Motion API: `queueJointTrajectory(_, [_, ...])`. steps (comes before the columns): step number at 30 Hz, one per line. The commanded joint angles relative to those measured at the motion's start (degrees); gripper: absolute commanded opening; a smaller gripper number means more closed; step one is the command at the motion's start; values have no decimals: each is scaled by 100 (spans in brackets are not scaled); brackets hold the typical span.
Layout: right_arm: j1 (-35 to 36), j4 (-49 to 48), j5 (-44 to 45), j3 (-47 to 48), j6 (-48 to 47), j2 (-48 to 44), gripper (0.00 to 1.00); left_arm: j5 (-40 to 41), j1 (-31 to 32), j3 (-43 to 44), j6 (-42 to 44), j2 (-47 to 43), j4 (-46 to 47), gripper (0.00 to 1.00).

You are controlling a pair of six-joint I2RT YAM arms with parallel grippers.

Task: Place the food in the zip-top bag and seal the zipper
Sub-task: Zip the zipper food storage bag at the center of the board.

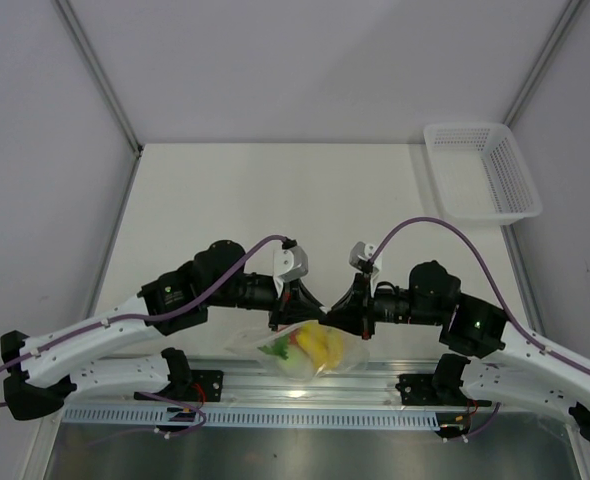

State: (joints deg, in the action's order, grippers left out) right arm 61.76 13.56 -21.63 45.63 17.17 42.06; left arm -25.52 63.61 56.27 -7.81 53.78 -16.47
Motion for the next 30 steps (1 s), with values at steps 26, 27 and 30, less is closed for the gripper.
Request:
queueJointTrajectory(26, [-533, -241, -181, -204, 183, -560, 6, 161, -121, -12, -388, 230, -199, 1])
queueJointTrajectory(27, [-533, -40, -375, -90, -36, -454, 17, 118, -130, 15, -388, 238, -216, 1])
queueJointTrajectory(30, [-524, 400, -772, 191, -362, -287, 35, -14, -148, 138, -396, 265, -243, 1])
